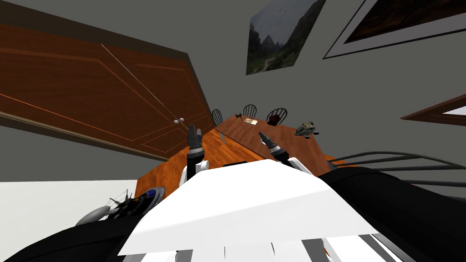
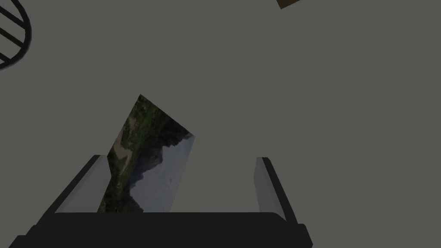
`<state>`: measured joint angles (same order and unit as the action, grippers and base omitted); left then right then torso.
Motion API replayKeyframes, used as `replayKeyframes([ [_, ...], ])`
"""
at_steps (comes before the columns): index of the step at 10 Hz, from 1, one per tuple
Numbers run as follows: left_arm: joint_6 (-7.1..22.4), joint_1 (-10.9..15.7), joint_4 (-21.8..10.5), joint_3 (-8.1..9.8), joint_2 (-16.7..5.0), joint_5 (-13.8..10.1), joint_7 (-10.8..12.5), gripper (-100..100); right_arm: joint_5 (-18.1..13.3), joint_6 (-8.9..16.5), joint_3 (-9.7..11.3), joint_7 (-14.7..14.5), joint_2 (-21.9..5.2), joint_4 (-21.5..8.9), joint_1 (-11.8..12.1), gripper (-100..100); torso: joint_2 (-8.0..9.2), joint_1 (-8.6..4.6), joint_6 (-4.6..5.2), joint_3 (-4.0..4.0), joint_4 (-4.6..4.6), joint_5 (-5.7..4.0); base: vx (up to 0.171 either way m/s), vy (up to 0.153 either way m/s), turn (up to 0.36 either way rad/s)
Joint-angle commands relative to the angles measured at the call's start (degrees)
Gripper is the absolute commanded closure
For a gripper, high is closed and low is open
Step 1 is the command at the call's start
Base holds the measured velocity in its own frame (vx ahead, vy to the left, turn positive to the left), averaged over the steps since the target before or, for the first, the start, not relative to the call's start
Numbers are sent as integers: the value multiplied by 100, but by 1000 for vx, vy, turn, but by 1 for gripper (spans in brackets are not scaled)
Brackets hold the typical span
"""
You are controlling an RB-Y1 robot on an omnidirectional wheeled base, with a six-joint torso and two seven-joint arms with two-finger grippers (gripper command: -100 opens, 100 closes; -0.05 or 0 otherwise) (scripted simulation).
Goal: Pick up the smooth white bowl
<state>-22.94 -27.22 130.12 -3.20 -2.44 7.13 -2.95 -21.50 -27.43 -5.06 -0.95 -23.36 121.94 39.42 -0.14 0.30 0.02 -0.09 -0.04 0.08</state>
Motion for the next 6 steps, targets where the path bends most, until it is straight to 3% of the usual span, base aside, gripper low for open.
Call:
replayKeyframes([
  [1,0,0,0,0,0,0,0,0,-286,3,-86,0,-220,-185,168,-100,0,0,0,0,0,0,82,98,195],
  [6,0,0,0,0,0,0,0,0,-1134,72,-179,6,-561,-556,362,-100,-4,7,-2,-2,-1,2,78,79,120],
])
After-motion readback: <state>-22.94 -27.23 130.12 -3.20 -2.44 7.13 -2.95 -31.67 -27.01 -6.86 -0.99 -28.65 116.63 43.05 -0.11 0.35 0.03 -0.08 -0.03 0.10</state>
